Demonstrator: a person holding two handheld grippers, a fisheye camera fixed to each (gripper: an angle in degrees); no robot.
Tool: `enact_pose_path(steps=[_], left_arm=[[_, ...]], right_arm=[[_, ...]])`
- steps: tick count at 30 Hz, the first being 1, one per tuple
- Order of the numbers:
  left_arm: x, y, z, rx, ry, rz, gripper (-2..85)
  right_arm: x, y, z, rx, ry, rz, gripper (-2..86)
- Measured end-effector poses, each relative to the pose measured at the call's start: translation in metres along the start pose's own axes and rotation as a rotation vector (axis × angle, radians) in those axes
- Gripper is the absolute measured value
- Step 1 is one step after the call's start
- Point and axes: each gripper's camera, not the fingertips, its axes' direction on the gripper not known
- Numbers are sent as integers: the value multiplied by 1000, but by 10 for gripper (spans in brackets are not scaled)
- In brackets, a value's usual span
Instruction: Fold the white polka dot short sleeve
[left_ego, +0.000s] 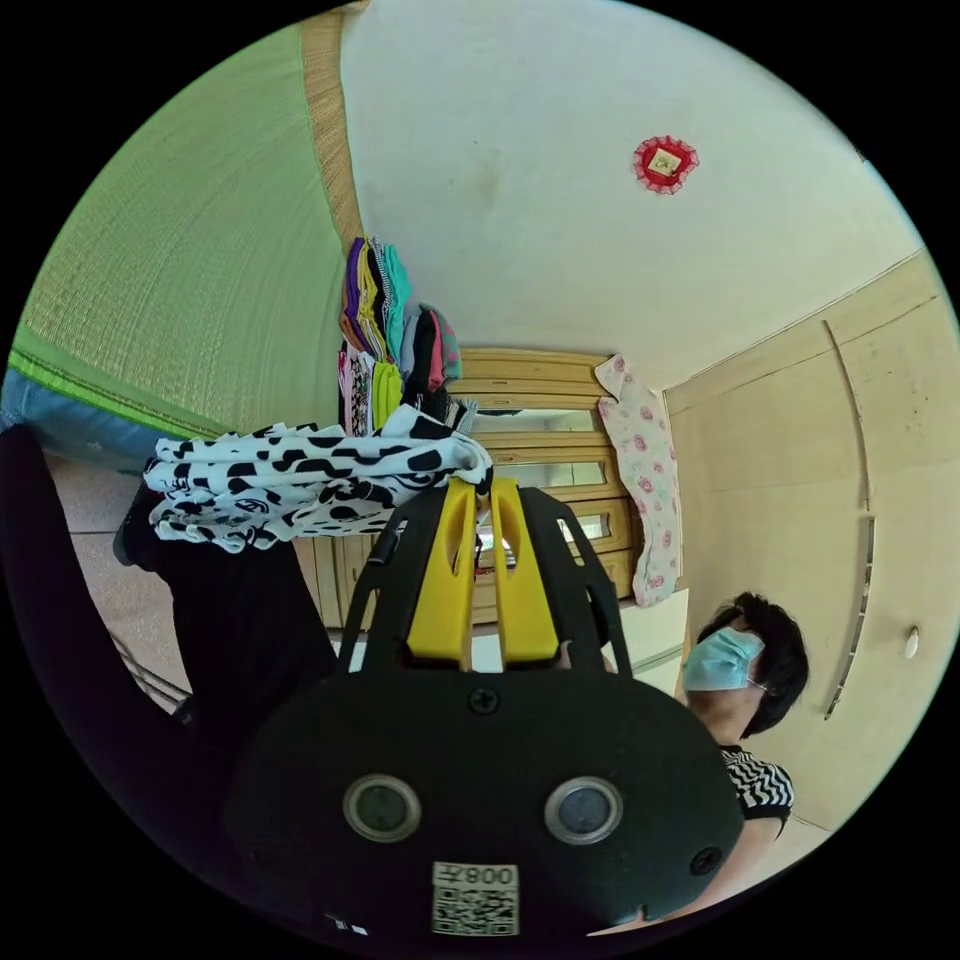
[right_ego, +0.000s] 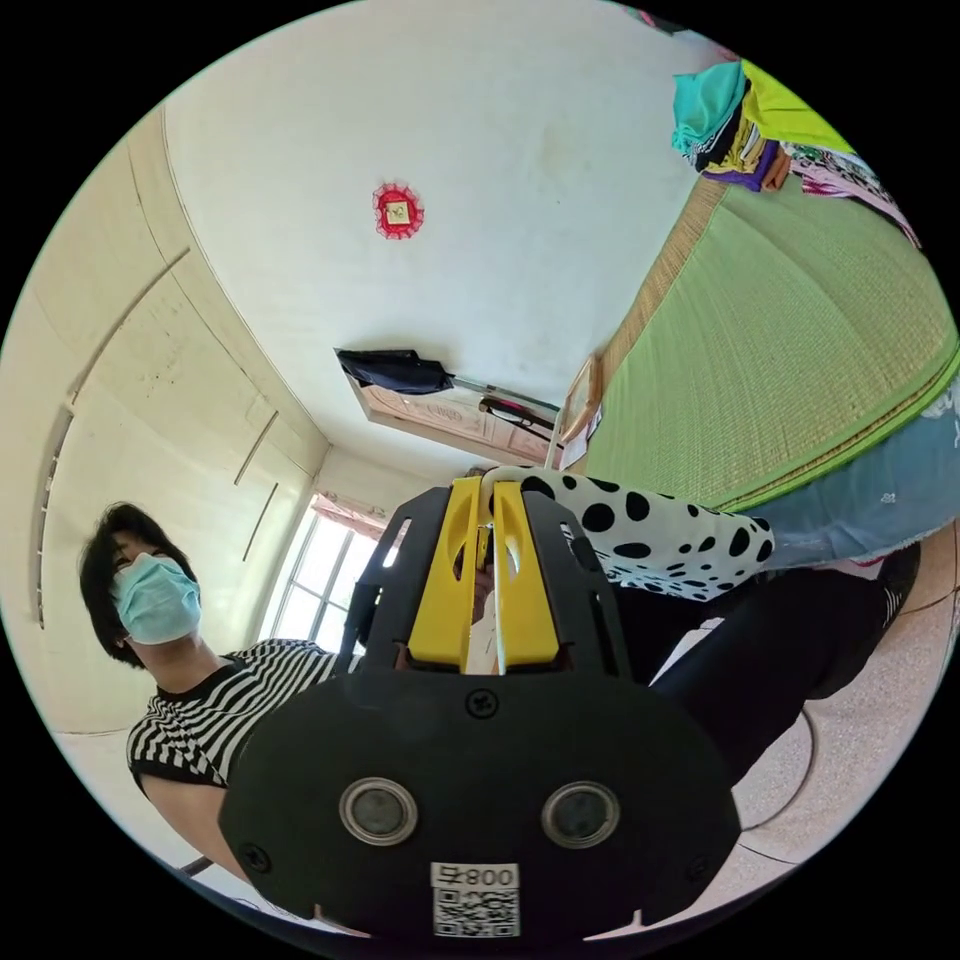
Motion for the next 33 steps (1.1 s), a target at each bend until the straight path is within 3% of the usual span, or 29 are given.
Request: enact_pose_path(steps=[10,20,27,33], left_arm=[[36,-195,126,-44,-24,-42,28],[87,-508,286,23,29,81,26],[209,-665,427,2,-30,325,28],[240,-722,563,-113,-107,373,28]], right_arm=[[76,-193,-47,1,100,-2,19],[179,-574,-31,-53,241,-70,19],[137,-808,-76,-4,258,-170,19],[148,-863,-176,22,433,-148,20]])
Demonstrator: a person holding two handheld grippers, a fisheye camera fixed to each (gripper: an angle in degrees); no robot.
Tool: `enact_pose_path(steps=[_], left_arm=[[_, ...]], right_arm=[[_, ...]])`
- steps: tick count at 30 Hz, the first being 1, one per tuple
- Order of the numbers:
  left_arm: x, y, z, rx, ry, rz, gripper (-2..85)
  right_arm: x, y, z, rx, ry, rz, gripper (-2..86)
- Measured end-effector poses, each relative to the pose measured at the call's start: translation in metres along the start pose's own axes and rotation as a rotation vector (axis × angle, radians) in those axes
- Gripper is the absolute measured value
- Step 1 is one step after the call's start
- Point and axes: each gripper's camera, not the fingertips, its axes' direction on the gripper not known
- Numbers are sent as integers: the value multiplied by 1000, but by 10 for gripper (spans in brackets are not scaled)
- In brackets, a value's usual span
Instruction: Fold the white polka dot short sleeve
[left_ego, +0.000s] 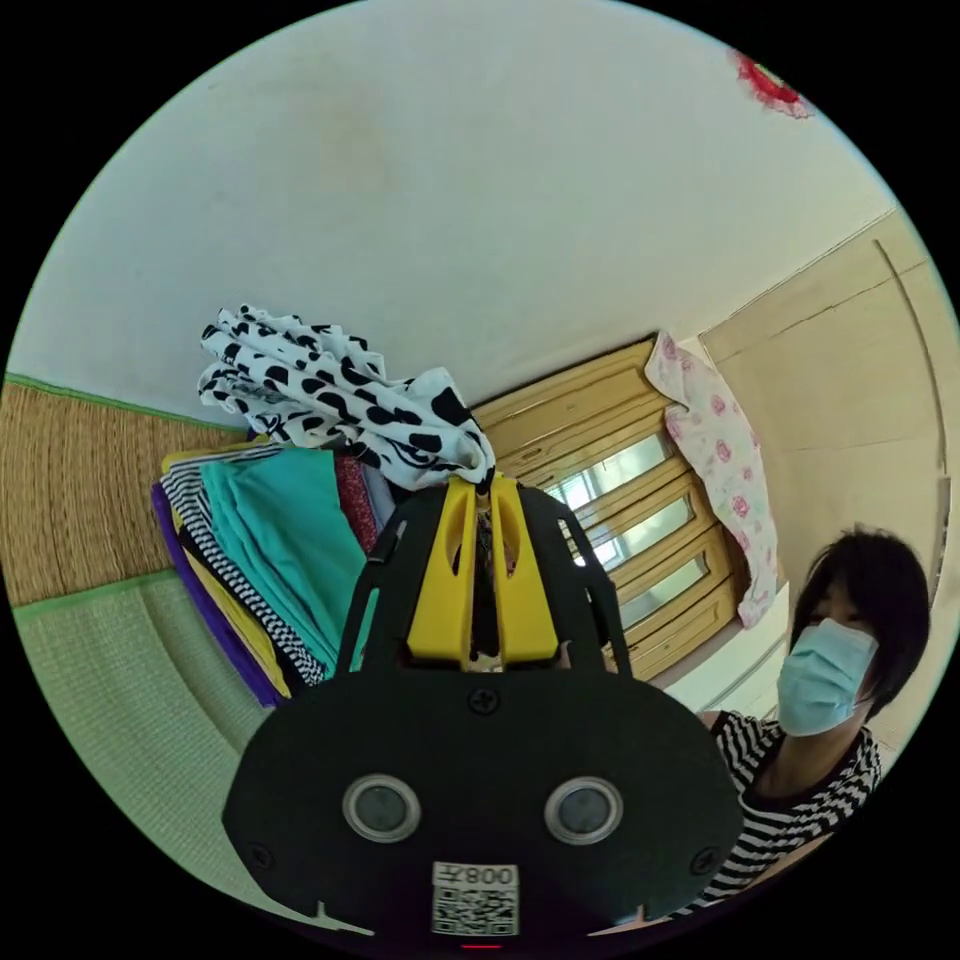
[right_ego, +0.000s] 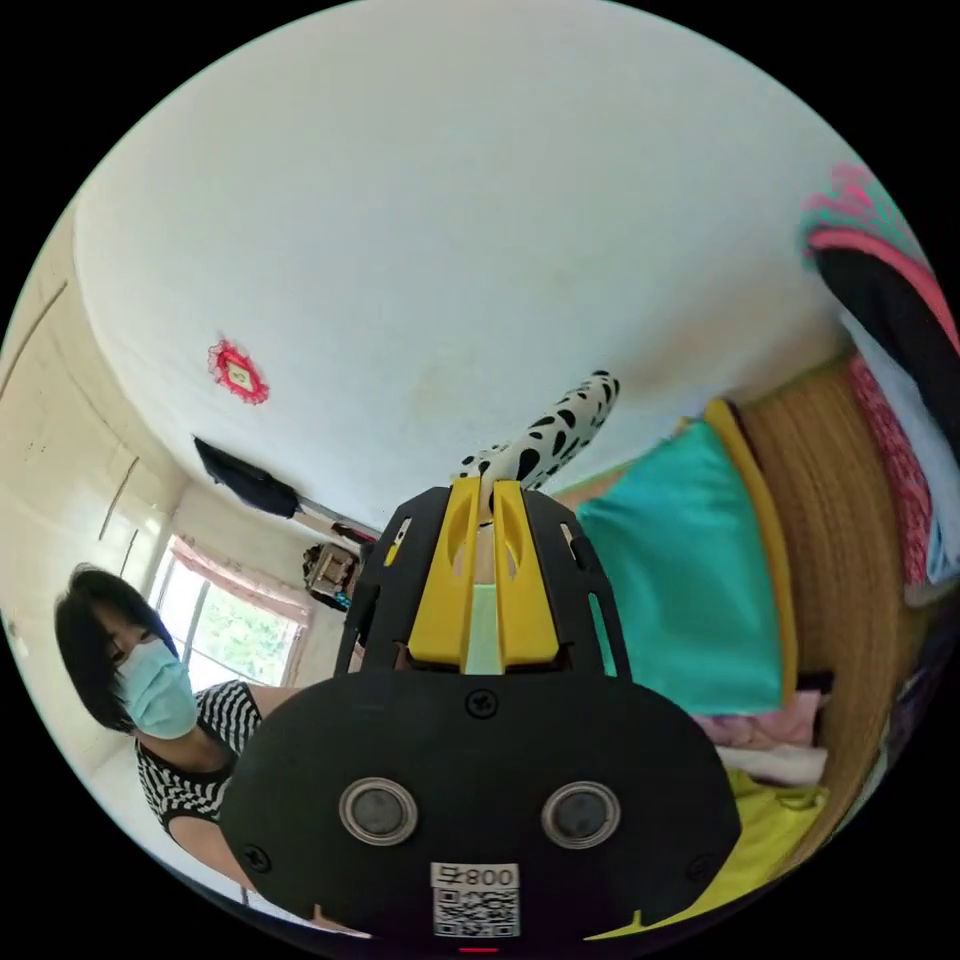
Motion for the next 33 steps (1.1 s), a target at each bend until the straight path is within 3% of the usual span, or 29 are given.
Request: enact_pose_path(steps=[7,12,22,28,33], left_arm=[[-69,32,130,-276,-116,-291,27],[-61,26,160,-256,-120,-330,27],[-9,-9,209,-318,-123,-287,19],[41,-29,224,-328,-157,-185,5],[64,-64,262,-346,-295,-34,2]], right_arm=[[165,71,-40,-55,130,360,20],[206,90,-47,-35,54,401,18],[182,72,-43,-16,152,364,5],[101,64,-25,75,319,203,1],[51,43,87,-179,498,52,1]])
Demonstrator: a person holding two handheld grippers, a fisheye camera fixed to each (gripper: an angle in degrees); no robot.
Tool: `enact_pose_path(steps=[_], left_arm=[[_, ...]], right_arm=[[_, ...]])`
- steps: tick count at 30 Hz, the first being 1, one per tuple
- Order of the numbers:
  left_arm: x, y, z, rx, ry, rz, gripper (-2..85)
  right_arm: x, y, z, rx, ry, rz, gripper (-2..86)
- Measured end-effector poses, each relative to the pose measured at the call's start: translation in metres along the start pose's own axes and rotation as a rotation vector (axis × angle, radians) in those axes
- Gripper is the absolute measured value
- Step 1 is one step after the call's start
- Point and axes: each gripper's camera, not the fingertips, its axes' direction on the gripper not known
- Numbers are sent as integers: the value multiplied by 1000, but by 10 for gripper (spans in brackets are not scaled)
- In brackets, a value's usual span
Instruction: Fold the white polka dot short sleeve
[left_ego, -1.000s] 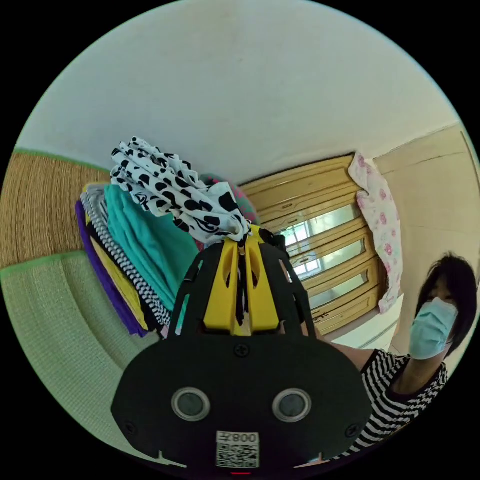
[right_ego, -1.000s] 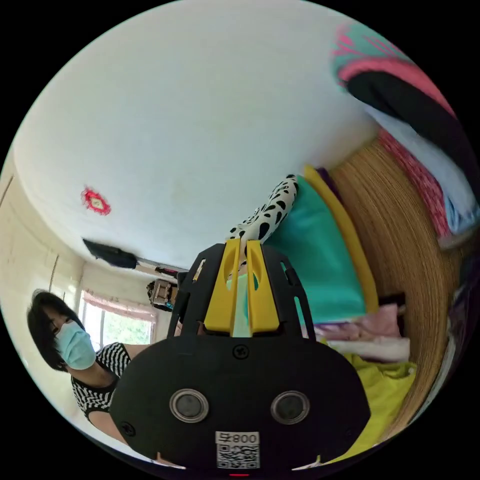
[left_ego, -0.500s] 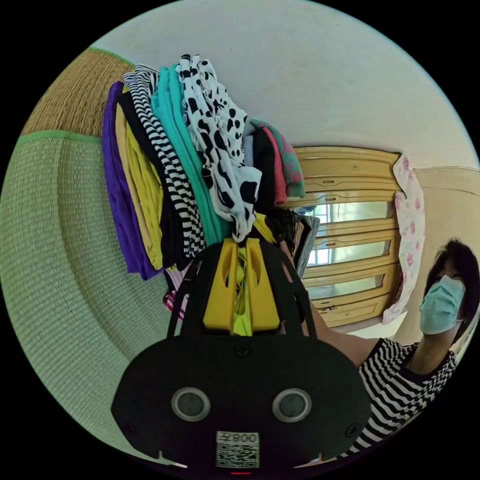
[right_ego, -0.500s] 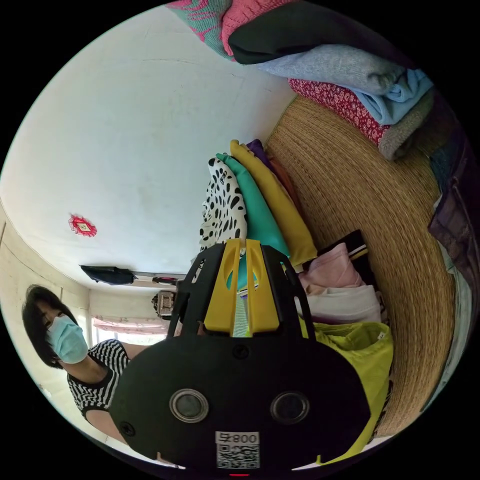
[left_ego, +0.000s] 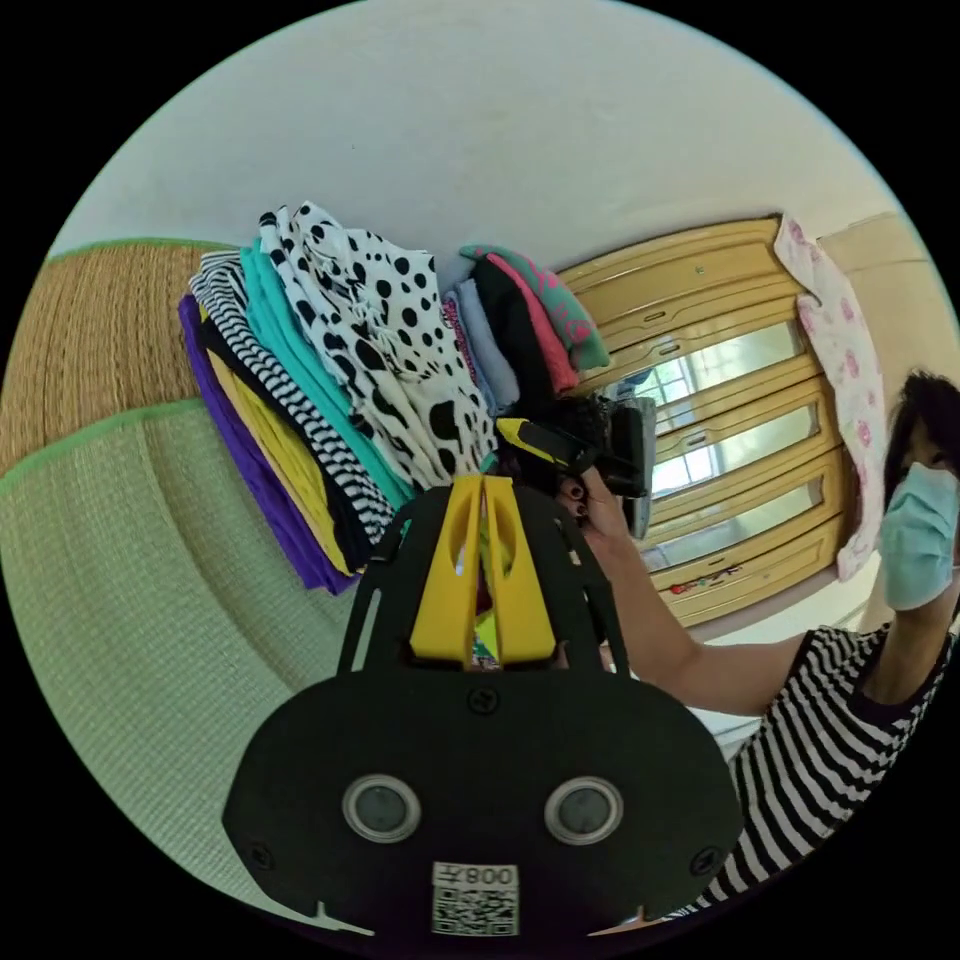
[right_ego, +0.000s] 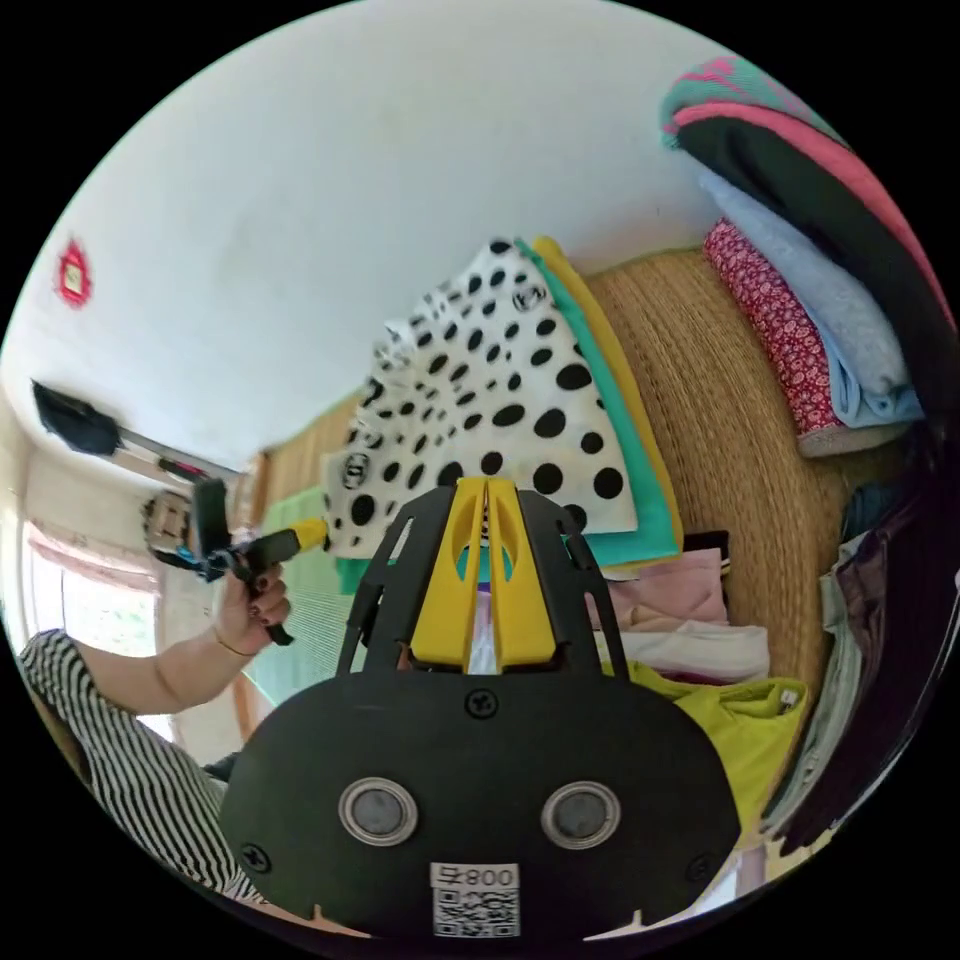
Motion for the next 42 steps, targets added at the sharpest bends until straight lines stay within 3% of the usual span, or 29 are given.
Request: enact_pose_path(steps=[2,4,9,13,17,22,26,31,33,39,42], left_arm=[[1,-11,17,-44,-127,-7,1],[2,-14,24,-49,-71,-51,1],[41,1,15,-36,-121,43,2],[67,45,22,-220,-329,131,1],[73,106,55,-531,-558,162,1],[73,158,91,-721,-703,225,1],[73,178,93,-657,-672,230,1],[63,195,87,-614,-583,203,1],[59,200,86,-624,-559,186,1],[52,231,83,-604,-571,231,1],[44,248,77,-589,-559,224,2]], right_arm=[[-17,-7,31,-85,116,-12,1],[-29,-8,41,-93,145,-5,1],[-93,36,-2,86,151,-83,0],[-165,107,-8,135,140,-176,0],[-229,192,78,-129,270,-166,1],[-258,278,178,-460,310,-92,2],[-290,307,173,-356,384,-127,2],[-301,312,153,-404,263,-56,3],[-317,312,109,-264,241,-41,6],[-363,309,-9,70,534,-79,50],[-361,314,-25,85,649,-57,71]])
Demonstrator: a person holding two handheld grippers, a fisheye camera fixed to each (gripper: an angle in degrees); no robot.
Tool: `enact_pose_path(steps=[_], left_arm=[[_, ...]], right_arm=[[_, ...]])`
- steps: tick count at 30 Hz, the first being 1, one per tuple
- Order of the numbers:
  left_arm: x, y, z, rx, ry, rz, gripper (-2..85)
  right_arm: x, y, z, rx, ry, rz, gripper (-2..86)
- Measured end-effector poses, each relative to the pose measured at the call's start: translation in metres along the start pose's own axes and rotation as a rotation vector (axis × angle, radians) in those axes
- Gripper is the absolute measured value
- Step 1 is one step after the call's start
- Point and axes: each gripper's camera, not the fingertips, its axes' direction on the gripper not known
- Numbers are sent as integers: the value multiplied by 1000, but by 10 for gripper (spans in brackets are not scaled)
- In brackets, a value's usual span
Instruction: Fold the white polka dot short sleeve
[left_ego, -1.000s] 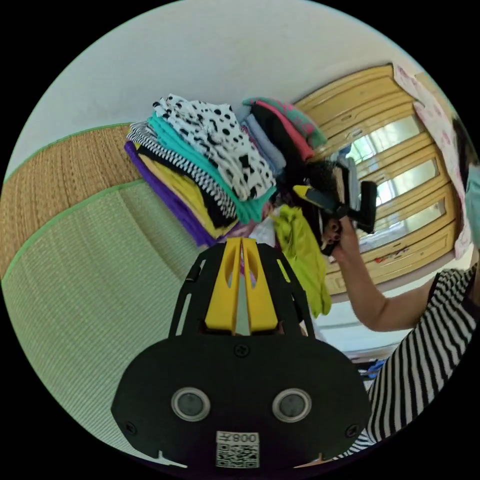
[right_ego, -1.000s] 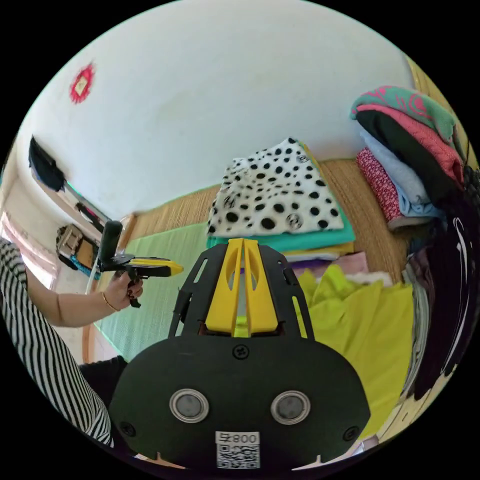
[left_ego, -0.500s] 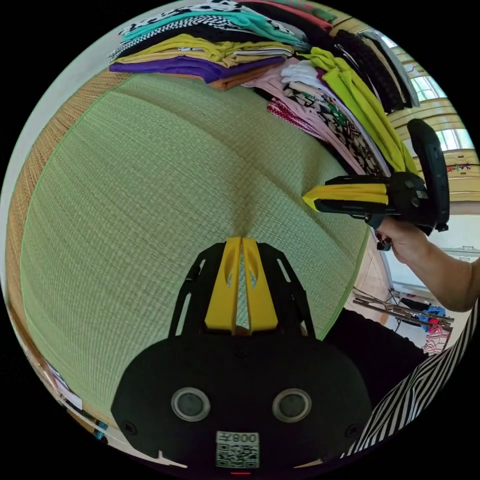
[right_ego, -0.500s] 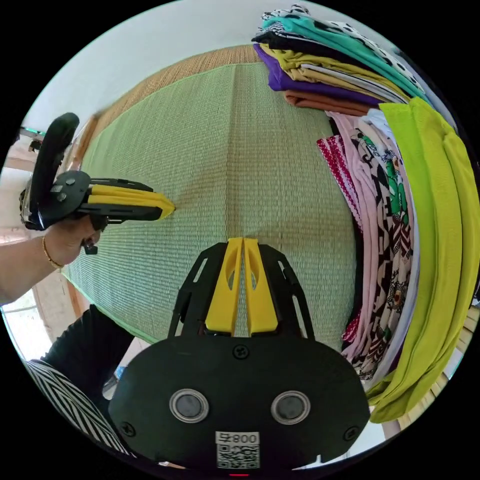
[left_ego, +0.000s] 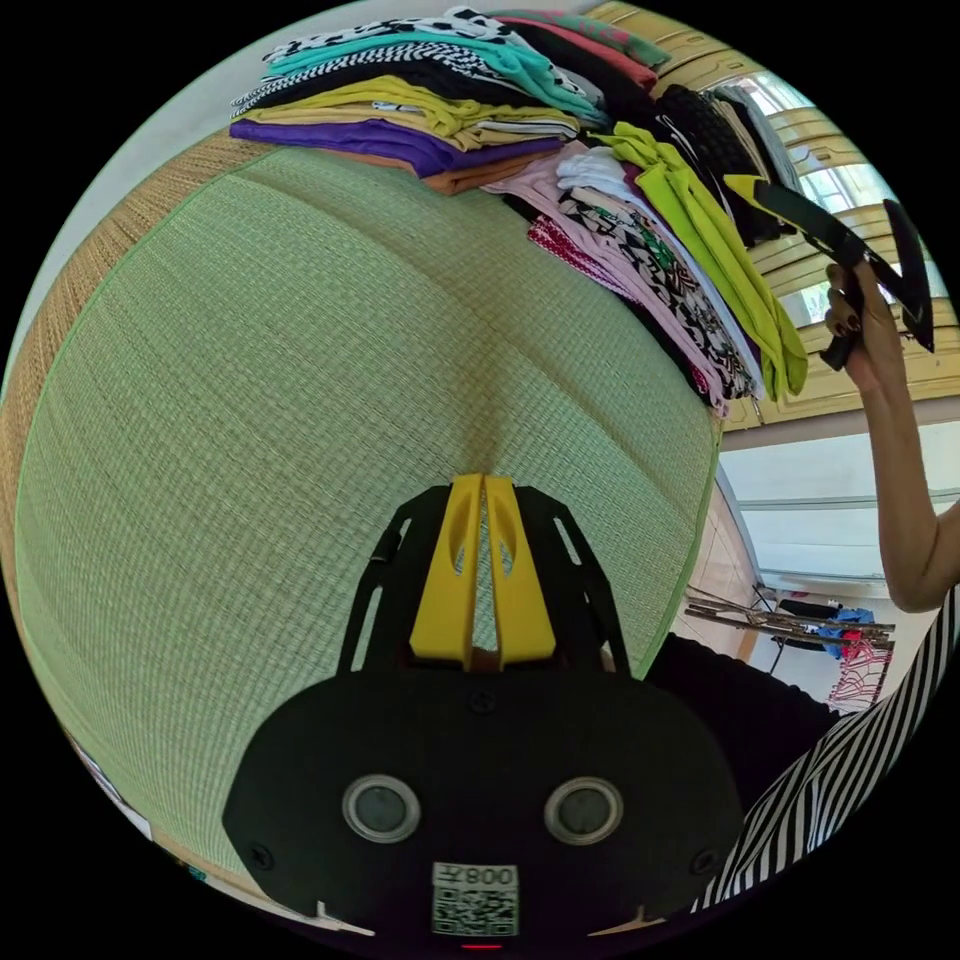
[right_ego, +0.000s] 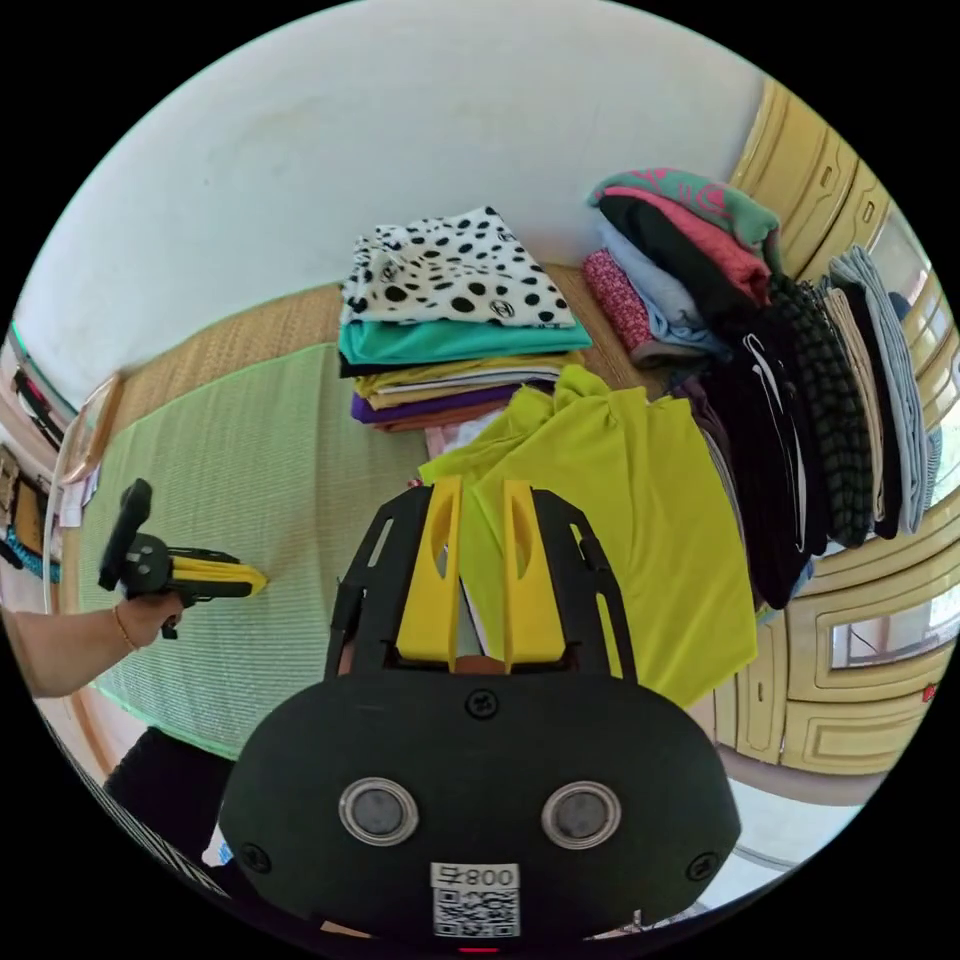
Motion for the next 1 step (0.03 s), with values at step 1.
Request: enact_pose_path(steps=[1], left_arm=[[-2,7,4,2,10,-1,2]], right_arm=[[2,1,1,-15,16,5,73]])
